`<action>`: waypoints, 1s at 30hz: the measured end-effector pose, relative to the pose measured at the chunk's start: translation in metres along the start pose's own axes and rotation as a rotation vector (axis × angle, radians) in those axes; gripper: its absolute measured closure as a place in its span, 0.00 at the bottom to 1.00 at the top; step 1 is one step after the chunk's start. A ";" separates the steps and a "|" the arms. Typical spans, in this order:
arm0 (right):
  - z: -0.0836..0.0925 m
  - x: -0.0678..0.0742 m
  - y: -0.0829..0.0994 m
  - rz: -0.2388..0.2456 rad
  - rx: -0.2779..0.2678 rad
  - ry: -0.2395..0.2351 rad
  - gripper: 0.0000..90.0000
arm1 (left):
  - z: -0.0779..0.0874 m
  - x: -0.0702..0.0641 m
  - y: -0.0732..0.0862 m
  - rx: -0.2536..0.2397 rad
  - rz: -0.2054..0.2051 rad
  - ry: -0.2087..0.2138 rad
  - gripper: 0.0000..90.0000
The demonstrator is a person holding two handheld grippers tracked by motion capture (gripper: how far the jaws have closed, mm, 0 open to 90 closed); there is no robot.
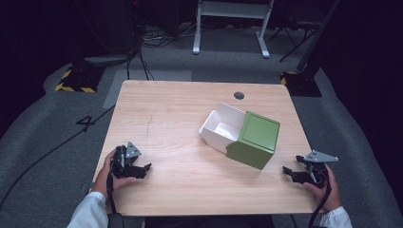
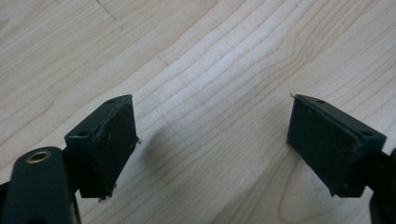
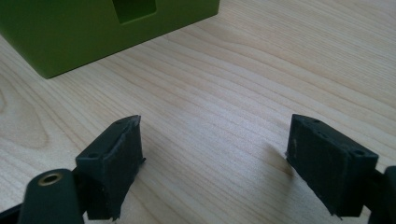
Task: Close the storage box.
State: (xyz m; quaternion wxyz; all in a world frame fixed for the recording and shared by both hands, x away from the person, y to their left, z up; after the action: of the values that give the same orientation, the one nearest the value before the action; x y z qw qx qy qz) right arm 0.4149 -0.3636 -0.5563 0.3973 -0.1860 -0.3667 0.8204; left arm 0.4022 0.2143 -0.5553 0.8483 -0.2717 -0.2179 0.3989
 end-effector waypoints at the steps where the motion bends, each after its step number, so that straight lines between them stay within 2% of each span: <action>1: 0.000 0.000 0.000 0.000 0.000 0.000 0.20 | 0.000 -0.001 -0.001 0.004 -0.009 -0.004 0.20; 3: 0.000 0.000 0.000 -0.001 0.000 -0.001 0.20 | 0.000 -0.001 -0.004 0.005 -0.011 -0.023 0.22; 4: 0.000 0.000 0.000 -0.003 0.001 -0.002 0.20 | 0.001 0.000 -0.005 0.009 -0.009 -0.018 0.22; 6: 0.000 0.000 0.000 -0.004 0.003 -0.002 0.20 | 0.004 0.004 -0.007 -0.009 -0.008 -0.032 0.23; 8: 0.000 0.000 0.000 -0.003 0.002 -0.001 0.20 | 0.008 0.012 -0.008 -0.021 0.020 -0.018 0.23; 12: 0.000 -0.001 0.000 -0.006 0.003 -0.004 0.20 | 0.023 0.029 -0.023 -0.125 0.099 -0.003 0.25; 13: 0.000 -0.001 0.000 -0.007 0.003 -0.004 0.20 | 0.026 0.032 -0.029 -0.146 0.102 -0.004 0.25; 16: -0.001 -0.001 0.000 -0.008 0.004 -0.006 0.20 | 0.032 0.035 -0.045 -0.180 0.082 -0.013 0.25; 19: -0.001 -0.001 0.000 -0.011 0.005 -0.010 0.20 | 0.033 0.034 -0.059 -0.198 0.075 0.004 0.25; 26: -0.001 -0.001 0.000 -0.006 0.004 -0.006 0.20 | 0.024 0.026 -0.090 -0.214 0.048 0.025 0.24; 28: -0.001 -0.001 0.000 -0.006 0.003 -0.006 0.20 | 0.020 0.023 -0.100 -0.227 0.053 0.033 0.25; 29: -0.001 -0.001 0.000 -0.007 0.004 -0.007 0.20 | 0.016 0.018 -0.111 -0.231 0.040 0.044 0.25; 30: -0.001 -0.001 0.000 -0.007 0.004 -0.007 0.20 | 0.016 0.018 -0.111 -0.231 0.040 0.044 0.25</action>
State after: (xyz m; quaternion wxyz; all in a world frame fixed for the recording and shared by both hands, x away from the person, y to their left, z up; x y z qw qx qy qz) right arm 0.4159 -0.3638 -0.5566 0.3993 -0.1812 -0.3672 0.8203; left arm 0.4653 0.1736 -0.4701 0.8078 -0.3806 -0.2381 0.3819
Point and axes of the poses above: each handheld gripper's, and its own axes: z roughly backward along the jaws, y roughly out of its underside, x roughly to its left, the point moved 8 cm from there along -z, roughly forward along the jaws, and after that the axes turned 3 degrees about -y, right-handed, at the moved point
